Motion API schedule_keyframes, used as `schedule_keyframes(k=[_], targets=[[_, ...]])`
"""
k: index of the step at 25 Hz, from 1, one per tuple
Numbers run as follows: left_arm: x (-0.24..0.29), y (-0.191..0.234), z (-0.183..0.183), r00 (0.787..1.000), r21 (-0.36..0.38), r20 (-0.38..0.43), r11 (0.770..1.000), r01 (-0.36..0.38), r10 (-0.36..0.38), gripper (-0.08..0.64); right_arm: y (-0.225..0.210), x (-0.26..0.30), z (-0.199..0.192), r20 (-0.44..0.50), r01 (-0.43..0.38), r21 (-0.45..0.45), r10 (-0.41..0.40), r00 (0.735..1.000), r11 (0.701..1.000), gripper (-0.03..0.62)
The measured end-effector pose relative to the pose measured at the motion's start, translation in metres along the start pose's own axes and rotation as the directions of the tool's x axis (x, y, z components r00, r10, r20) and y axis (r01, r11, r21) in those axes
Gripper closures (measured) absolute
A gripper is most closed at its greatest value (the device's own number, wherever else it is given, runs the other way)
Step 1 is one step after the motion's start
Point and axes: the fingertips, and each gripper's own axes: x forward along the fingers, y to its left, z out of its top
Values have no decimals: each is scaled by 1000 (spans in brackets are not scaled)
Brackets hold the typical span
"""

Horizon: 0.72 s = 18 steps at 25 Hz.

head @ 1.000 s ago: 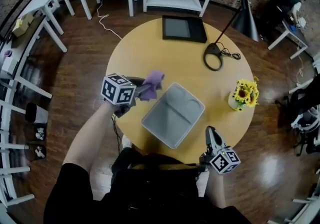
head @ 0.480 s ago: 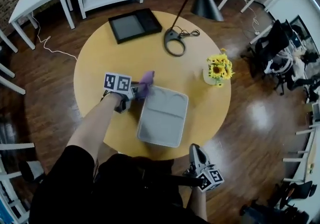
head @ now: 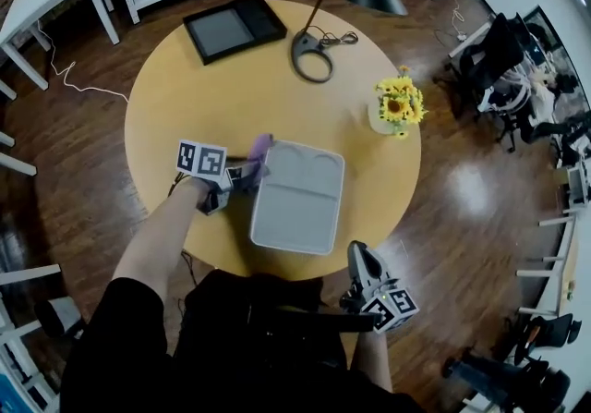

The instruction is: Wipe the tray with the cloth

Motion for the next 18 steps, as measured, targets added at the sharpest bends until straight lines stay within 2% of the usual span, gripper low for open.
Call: schedule_keyframes(k=[5,10,14,18], targets=[[-11,-11,-33,1000,-5,18,1000,6,-6,489,-15,33,22,-54,-151,-80,147,988,985,589],[-26,-18,-56,996,-11,70,999,-48,49,489,-34,52,49,-124,-303,-152,286,950,941,589],[-43,-31,-84,990,-39,90,994,-101,105,491,-55,58,69,-175,-361,-175,332,927,916,589],[-64,-40,-110,970,-101,176,983,-152,169,491,-62,67,68,-199,-408,-158,376,905,899,589]])
